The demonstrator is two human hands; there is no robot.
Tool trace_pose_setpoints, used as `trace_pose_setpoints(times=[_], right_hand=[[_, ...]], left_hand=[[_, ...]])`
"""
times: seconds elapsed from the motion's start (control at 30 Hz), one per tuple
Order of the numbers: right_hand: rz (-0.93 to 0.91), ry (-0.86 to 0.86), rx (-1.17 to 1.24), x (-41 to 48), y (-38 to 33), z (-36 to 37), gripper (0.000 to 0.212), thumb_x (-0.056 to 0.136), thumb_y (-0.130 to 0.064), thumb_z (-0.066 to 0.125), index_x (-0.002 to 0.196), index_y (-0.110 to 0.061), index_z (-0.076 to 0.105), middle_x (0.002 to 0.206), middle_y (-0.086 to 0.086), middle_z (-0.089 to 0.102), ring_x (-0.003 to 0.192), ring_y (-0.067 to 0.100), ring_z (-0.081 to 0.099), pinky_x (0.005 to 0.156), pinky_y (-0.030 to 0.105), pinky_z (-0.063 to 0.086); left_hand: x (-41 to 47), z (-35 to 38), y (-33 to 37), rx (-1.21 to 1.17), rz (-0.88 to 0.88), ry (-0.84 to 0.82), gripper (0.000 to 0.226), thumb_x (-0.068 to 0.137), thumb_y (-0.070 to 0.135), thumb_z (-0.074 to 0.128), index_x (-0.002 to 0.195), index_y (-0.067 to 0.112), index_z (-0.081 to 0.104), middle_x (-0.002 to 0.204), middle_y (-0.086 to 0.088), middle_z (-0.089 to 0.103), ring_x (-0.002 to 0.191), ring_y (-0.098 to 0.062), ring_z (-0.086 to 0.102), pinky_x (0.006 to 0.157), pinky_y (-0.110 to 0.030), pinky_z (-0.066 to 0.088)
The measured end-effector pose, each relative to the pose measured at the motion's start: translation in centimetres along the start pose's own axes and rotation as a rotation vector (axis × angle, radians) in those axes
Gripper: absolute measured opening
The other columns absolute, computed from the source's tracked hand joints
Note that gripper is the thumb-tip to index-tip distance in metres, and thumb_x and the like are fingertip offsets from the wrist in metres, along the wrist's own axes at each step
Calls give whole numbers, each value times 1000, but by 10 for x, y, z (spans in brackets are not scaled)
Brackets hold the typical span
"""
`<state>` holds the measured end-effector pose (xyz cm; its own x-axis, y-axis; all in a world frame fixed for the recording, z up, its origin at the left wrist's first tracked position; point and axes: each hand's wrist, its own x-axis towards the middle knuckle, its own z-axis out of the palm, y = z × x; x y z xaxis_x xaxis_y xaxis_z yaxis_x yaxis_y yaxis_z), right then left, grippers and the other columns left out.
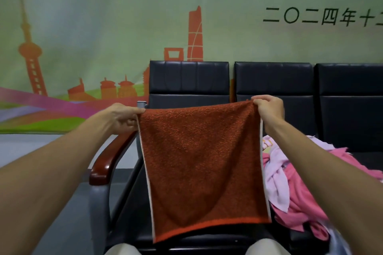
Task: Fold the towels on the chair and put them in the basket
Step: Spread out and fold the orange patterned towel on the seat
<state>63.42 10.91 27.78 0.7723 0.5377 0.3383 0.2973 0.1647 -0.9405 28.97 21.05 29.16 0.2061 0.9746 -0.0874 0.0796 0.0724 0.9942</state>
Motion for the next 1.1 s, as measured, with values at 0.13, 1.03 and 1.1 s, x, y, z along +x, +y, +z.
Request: trace_pose_setpoints(times=[0.13,1.03,1.1], right_hand=[[-188,-45,-181,-4,1,-3,19,86,-15,68,104,-18,74,96,2,69,95,13,62,76,19,41],[-337,-73,-360,-28,23,-15,21,72,-39,83,80,-22,73,78,-2,70,73,-3,63,74,19,50],[-306,-90,-466,-21,43,-7,26,71,-44,82,80,-21,75,80,-1,71,83,12,64,77,32,51]], left_hand=[[5,-4,0,109,212,288,18,88,5,67,102,-2,57,96,-19,61,83,-28,61,73,-39,53],[0,-25,-48,508,549,364,21,90,25,68,102,8,73,87,-6,64,82,-19,56,68,-29,40],[21,-25,-66,678,555,445,26,88,35,68,97,12,75,92,-11,70,92,-28,62,74,-34,46]])
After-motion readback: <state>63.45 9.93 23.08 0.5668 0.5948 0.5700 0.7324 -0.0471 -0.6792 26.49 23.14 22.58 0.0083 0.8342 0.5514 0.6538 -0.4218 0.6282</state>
